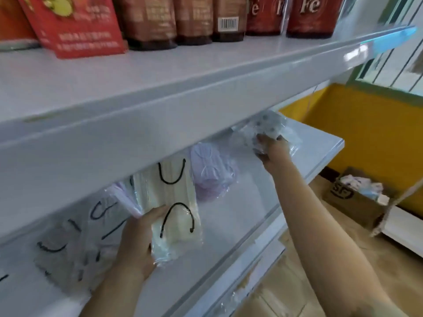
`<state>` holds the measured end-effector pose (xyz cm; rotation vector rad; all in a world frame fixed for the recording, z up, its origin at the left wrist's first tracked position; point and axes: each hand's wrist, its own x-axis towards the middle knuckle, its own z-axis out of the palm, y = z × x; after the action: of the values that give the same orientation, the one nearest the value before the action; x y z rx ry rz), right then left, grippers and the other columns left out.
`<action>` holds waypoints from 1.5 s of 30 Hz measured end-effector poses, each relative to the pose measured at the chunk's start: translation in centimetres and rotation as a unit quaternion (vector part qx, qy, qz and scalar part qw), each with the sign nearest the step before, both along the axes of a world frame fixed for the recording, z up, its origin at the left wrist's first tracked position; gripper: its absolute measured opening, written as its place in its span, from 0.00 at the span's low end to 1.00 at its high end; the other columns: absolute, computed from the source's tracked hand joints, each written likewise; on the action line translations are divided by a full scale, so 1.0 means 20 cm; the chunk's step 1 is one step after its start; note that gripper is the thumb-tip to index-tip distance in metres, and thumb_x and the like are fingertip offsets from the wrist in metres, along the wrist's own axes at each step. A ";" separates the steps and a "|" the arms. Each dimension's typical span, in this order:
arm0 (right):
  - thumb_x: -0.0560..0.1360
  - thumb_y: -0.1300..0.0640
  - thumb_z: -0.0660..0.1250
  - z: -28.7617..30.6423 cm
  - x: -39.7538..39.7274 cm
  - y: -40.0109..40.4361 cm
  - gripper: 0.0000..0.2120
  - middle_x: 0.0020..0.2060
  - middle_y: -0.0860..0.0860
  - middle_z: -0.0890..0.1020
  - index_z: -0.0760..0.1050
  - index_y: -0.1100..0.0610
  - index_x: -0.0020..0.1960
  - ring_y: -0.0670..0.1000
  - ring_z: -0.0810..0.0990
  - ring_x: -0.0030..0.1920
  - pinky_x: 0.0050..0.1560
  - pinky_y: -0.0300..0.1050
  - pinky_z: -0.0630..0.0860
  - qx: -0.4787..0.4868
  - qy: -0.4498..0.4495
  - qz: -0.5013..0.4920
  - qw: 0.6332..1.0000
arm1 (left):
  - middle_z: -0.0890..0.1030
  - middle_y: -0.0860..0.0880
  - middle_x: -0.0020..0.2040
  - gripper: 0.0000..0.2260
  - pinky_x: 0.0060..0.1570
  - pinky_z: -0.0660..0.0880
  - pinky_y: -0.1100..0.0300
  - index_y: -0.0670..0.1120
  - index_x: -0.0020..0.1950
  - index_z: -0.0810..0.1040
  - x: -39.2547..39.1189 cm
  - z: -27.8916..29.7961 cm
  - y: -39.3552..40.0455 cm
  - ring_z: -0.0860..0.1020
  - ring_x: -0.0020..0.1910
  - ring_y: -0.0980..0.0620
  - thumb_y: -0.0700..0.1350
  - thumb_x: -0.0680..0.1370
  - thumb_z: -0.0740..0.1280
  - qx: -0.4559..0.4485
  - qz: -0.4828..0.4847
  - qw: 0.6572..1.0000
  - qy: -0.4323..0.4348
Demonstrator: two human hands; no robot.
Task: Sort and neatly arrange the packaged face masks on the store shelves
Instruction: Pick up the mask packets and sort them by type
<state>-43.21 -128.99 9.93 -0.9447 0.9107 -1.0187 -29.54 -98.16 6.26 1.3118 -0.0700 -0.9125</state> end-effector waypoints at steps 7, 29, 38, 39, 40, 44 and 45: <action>0.82 0.57 0.64 -0.08 0.27 -0.33 0.02 0.46 0.52 0.74 0.72 0.55 0.51 0.52 0.79 0.48 0.44 0.44 0.79 0.092 0.027 0.090 0.991 | 0.86 0.38 0.55 0.11 0.46 0.82 0.49 0.41 0.60 0.83 -0.06 0.00 -0.19 0.85 0.52 0.39 0.38 0.78 0.70 -0.047 0.068 0.996 0.030; 0.78 0.60 0.72 -0.23 -0.01 1.12 0.07 0.46 0.53 0.88 0.81 0.57 0.56 0.53 0.88 0.46 0.45 0.48 0.85 -0.090 0.103 0.176 0.975 | 0.87 0.44 0.52 0.12 0.61 0.79 0.41 0.43 0.62 0.82 -0.21 0.00 0.24 0.86 0.53 0.43 0.39 0.79 0.71 -0.027 0.107 0.994 -0.026; 0.80 0.58 0.71 -0.32 0.28 1.80 0.09 0.49 0.57 0.88 0.81 0.58 0.59 0.60 0.87 0.50 0.55 0.61 0.82 0.026 0.089 0.286 0.954 | 0.86 0.42 0.43 0.11 0.42 0.78 0.53 0.39 0.59 0.82 -0.05 -0.07 1.06 0.84 0.41 0.43 0.41 0.78 0.71 0.013 0.245 0.969 0.005; 0.80 0.58 0.71 -0.33 0.31 1.87 0.09 0.49 0.57 0.88 0.80 0.58 0.60 0.60 0.87 0.50 0.55 0.60 0.83 0.029 0.092 0.296 0.950 | 0.86 0.42 0.42 0.10 0.39 0.78 0.56 0.38 0.58 0.82 -0.03 -0.07 1.15 0.84 0.40 0.44 0.40 0.79 0.71 0.011 0.256 0.967 0.007; 0.80 0.58 0.71 -0.32 0.34 1.94 0.10 0.49 0.57 0.88 0.80 0.59 0.60 0.59 0.87 0.50 0.53 0.58 0.83 0.032 0.096 0.303 0.948 | 0.86 0.43 0.42 0.10 0.38 0.78 0.57 0.39 0.58 0.82 -0.02 -0.07 1.23 0.84 0.39 0.45 0.40 0.79 0.70 0.012 0.267 0.963 0.007; 0.79 0.57 0.73 -0.32 0.49 2.24 0.10 0.48 0.56 0.87 0.78 0.60 0.57 0.56 0.86 0.49 0.47 0.52 0.81 0.045 0.109 0.330 0.937 | 0.87 0.42 0.49 0.10 0.51 0.80 0.49 0.43 0.60 0.82 0.06 -0.06 1.57 0.86 0.50 0.41 0.39 0.78 0.70 0.007 0.325 0.946 0.011; 0.79 0.57 0.73 -0.31 0.53 2.32 0.10 0.49 0.55 0.87 0.78 0.59 0.58 0.56 0.86 0.50 0.49 0.52 0.81 0.043 0.111 0.342 0.932 | 0.87 0.41 0.50 0.10 0.52 0.80 0.48 0.43 0.60 0.82 0.08 -0.06 1.66 0.85 0.51 0.40 0.38 0.78 0.70 0.001 0.342 0.940 0.012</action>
<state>-32.56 -82.66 3.73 -1.2023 0.7143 -0.2775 -27.96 -65.00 5.11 1.2017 0.3869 -0.3292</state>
